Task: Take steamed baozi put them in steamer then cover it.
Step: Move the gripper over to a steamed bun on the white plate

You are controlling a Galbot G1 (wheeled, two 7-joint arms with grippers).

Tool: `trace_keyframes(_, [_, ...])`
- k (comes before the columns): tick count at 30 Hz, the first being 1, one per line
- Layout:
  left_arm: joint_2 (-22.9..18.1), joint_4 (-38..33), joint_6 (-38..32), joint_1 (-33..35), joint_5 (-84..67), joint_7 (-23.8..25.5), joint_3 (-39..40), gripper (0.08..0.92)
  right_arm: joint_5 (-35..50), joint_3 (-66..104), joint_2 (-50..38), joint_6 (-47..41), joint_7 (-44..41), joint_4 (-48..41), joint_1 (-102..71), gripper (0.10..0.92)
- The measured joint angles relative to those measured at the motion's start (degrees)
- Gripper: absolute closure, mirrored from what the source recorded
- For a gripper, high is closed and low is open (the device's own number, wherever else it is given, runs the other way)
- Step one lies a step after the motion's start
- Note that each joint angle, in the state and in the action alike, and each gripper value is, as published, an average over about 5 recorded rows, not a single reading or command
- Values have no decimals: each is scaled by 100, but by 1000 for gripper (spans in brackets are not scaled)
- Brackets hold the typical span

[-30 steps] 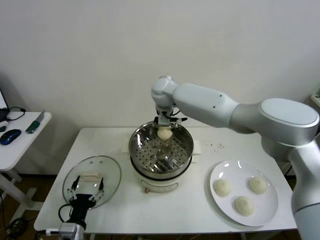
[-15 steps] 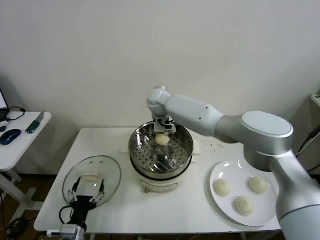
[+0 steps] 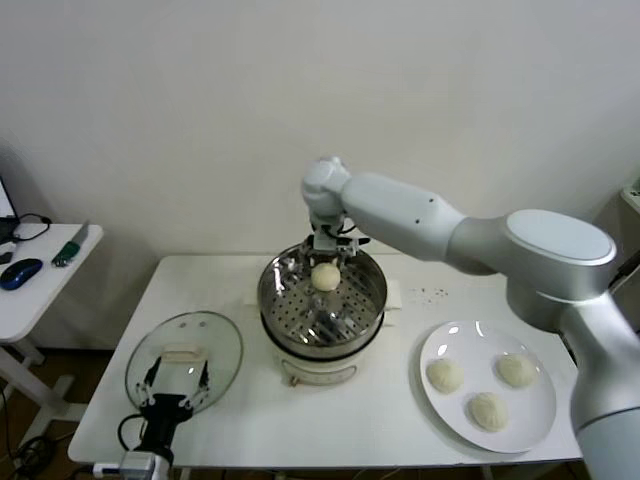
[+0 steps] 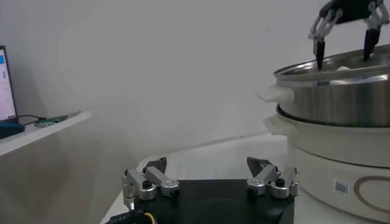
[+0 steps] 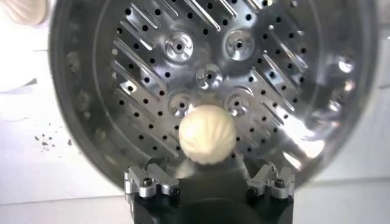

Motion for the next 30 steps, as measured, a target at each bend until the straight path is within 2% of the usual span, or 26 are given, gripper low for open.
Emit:
trace_keyframes(5, [33, -59, 1, 31, -29, 7, 11, 177, 847, -385, -581, -544, 158, 544, 558, 203])
trace_keyframes(18, [40, -119, 31, 26, -2, -3, 110, 177, 3476, -1632, -2669, -3175, 313, 2008, 1535, 203])
trace_keyframes(23, [70, -141, 60, 30, 38, -17, 112, 177, 3966, -1971, -3395, -3867, 318, 2453, 1575, 203])
trace_keyframes(30, [88, -176, 58, 72, 59, -12, 90, 177, 4063, -2185, -4144, -4473, 362, 2822, 1188, 203])
